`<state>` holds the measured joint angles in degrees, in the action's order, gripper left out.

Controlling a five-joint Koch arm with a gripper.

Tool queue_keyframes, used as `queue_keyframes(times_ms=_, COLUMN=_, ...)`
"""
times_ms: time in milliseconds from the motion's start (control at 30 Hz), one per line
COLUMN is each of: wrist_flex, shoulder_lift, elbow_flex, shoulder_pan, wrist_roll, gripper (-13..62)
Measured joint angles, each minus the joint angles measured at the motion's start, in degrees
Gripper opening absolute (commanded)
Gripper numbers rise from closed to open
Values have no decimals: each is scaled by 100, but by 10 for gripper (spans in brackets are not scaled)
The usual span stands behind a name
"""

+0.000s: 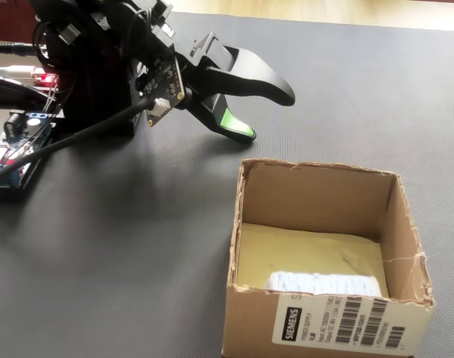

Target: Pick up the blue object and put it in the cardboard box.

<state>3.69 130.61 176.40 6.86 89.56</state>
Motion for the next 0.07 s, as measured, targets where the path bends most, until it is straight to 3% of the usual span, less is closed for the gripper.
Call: queue_keyframes(times_ms=67, wrist_flex=0, shoulder_lift=0, elbow_flex=0, shoulder_pan=0, wrist_roll=0, gripper=341)
